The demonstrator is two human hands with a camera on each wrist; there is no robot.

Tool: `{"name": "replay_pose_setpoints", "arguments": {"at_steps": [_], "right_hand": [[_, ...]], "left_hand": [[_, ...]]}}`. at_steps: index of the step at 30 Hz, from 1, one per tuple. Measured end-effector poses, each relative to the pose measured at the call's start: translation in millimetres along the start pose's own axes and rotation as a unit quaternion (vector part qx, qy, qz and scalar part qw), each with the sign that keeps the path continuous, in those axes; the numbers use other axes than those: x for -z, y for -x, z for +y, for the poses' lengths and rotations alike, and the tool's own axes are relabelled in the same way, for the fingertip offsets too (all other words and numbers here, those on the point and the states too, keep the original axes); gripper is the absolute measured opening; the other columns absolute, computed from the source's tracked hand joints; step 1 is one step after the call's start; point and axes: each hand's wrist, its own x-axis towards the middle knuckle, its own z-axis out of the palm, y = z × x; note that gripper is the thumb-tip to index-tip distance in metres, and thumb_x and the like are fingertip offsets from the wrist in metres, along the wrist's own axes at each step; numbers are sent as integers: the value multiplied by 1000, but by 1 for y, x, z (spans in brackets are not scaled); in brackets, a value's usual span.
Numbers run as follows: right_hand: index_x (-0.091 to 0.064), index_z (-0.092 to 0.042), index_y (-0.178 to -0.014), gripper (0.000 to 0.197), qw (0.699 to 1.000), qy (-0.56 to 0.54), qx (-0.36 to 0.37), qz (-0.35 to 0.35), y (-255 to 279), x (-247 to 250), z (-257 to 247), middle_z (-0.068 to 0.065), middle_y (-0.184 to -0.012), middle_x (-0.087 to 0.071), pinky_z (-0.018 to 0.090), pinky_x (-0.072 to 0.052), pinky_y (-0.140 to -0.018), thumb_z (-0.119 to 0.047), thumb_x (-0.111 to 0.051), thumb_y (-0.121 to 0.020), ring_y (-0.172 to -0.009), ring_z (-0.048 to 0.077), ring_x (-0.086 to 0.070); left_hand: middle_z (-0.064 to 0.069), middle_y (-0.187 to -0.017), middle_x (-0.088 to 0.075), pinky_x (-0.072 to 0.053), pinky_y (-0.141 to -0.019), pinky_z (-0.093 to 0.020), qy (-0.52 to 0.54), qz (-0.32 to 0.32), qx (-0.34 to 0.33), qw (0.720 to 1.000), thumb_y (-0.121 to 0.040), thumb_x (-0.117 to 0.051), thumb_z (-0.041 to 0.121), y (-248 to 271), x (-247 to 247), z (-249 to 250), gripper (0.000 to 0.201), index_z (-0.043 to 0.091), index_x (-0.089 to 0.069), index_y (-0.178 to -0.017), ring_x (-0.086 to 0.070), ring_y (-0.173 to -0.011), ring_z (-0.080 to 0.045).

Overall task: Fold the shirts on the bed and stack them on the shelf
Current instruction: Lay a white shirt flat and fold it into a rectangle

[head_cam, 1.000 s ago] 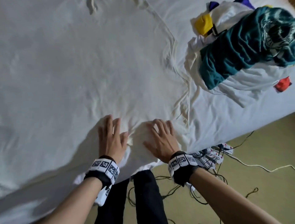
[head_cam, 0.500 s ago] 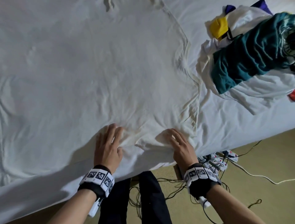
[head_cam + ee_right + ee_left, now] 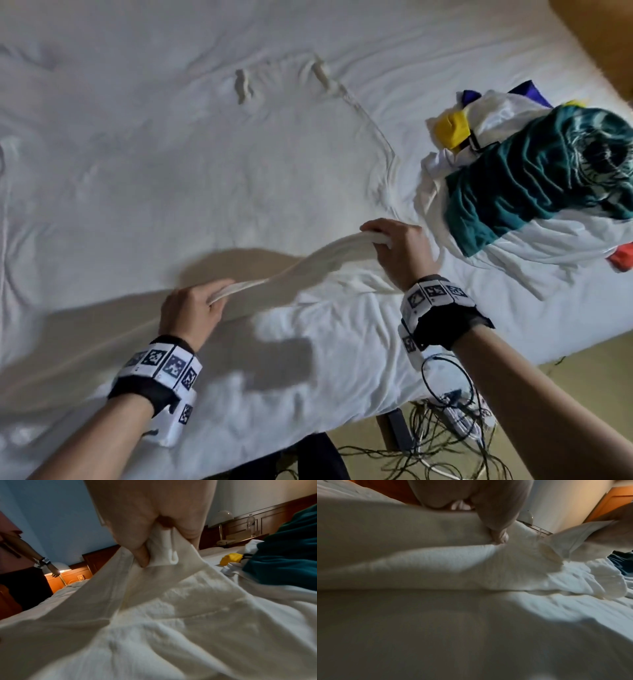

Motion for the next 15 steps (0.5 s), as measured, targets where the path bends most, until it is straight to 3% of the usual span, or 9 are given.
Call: {"name": "replay_pose_setpoints", "arguments": {"at_steps": [3,6,11,15], "right_hand": [[-73,-29,-98,41,997,39,-30,-64,-41,-4,-15,1,-96,-73,37,-53,-73,-3,-52,-75,-87,28,-66],[-71,-34,-104,45,982,118,-52,-141,-66,-12,-23,6,-101,-69,32,-47,-71,-3,-48,-79,-92,33,-62],[-70,-33,-105,43,977,154,-51,-136,-88,-24,-26,7,-101,-69,35,-47,-77,-5,-48,-82,-95,34,-63],[-67,-33,-108,40,982,151,-44,-101,-93,-37,-23,0,-105,-69,39,-42,-87,-7,-50,-83,-100,29,-62]], "left_hand": [[-10,-81,-74,-52,-68,-35,23,-23,37,999,-80,-76,33,-32,0,-5,19,22,-77,-95,-72,-76,-29],[-6,-79,-74,-50,-65,-34,42,-27,27,998,-77,-54,63,-49,-6,-11,45,26,-76,-91,-71,-77,-23],[-2,-85,-76,-54,-71,-38,82,-1,72,994,-69,-47,81,-64,-17,-26,56,38,-70,-95,-72,-84,-24],[-4,-90,-76,-54,-74,-40,85,4,90,992,-68,-52,77,-70,-22,-32,58,30,-76,-93,-71,-87,-28]]}}
